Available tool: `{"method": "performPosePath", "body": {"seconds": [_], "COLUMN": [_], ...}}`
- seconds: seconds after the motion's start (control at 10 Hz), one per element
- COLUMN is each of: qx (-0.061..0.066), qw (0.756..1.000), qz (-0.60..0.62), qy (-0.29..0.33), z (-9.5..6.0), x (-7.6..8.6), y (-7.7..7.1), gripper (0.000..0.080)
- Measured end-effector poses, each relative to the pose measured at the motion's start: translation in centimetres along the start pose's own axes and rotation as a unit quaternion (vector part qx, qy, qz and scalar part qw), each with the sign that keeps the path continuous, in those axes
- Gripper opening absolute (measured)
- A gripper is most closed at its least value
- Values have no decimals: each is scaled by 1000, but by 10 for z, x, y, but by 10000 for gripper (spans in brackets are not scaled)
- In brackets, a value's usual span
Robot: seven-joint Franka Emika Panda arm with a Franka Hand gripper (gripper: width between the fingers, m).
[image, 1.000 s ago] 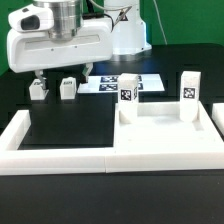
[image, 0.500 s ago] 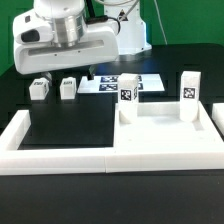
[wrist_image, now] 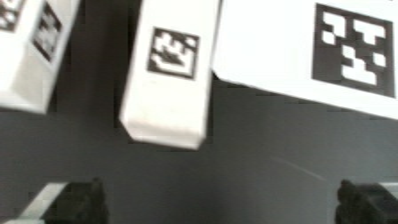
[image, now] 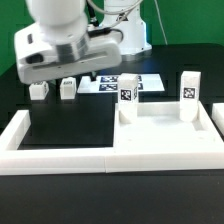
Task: Assemble square table
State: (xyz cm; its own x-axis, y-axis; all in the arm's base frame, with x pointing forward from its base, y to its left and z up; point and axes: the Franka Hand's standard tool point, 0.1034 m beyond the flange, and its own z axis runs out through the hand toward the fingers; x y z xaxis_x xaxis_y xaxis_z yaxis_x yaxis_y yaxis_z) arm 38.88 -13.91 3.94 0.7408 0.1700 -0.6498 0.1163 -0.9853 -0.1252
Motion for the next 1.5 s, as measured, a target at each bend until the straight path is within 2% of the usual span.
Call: {"method": "performPosePath", "body": {"seconds": [0.1, 0.2, 0.6, 0.7, 1.0, 1.2, 1.3, 1.4, 1.5], "qx": [6, 6, 6, 7, 11, 15, 14, 13, 13], "qw": [999, 999, 999, 999, 997, 997, 997, 997, 997], "qz": [11, 4, 0, 9, 29, 24, 23, 21, 20], "qy": [-32, -38, -37, -44, -68, -76, -76, -76, -76], "z": [4, 5, 6, 16, 43, 52, 52, 52, 52], "x": [-1, 4, 4, 1, -7, -9, -9, -9, -8], "y": [-2, -4, -5, -3, -12, -9, -9, -10, -10], "gripper": [649, 649, 649, 649, 649, 649, 649, 528, 528]}}
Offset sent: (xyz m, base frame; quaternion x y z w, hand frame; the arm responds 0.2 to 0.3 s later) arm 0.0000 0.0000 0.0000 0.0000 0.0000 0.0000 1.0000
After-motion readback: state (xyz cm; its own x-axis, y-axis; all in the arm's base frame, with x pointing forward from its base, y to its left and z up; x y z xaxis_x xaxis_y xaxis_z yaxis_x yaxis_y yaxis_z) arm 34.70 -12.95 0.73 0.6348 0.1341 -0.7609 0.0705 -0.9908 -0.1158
